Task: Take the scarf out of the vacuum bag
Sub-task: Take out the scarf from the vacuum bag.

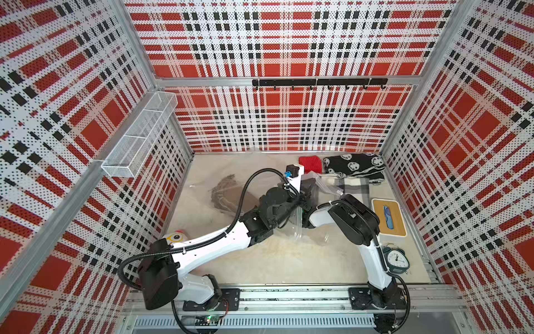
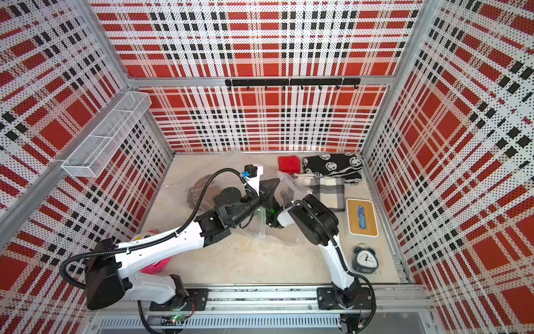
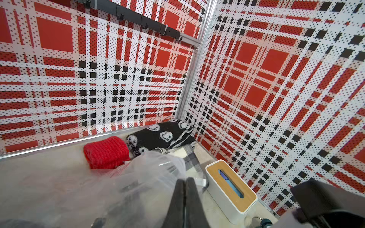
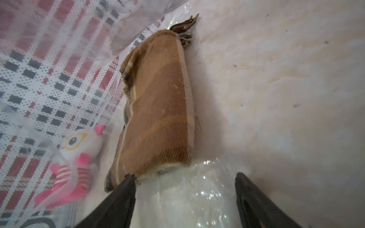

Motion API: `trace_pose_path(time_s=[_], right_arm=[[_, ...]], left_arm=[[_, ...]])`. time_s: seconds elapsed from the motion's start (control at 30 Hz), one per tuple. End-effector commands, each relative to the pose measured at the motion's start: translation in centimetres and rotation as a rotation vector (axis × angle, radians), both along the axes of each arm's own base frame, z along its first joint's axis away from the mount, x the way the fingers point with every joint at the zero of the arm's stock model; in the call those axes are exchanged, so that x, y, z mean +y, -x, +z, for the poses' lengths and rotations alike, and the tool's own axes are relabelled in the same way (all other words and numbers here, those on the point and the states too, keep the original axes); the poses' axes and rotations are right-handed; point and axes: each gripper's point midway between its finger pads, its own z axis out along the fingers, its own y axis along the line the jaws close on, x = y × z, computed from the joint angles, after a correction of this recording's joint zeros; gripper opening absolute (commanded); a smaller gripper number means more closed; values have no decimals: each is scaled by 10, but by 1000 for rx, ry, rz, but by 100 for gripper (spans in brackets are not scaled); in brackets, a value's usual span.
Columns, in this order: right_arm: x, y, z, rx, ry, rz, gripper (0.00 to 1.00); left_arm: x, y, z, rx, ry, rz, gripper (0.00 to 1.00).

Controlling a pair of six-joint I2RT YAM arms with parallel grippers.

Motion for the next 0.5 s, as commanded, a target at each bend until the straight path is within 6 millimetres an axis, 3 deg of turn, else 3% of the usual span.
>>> trace_pose_path(time_s=[0.0,0.3,0.37,0.47], right_arm=[[15,2,-10,26,12,17,80],[45,-3,-19,50,-10,50,72],[46,-6,-18,44,-15,45,60],[42,-6,-12,14,-23,34,31]], left_arm=[[2,10,18,-28,65,-70,0],[15,12,19,-27,93,-67,0],[19,12,18,-24,95,-54,0],[30,10,15,-23,96,-3,0]])
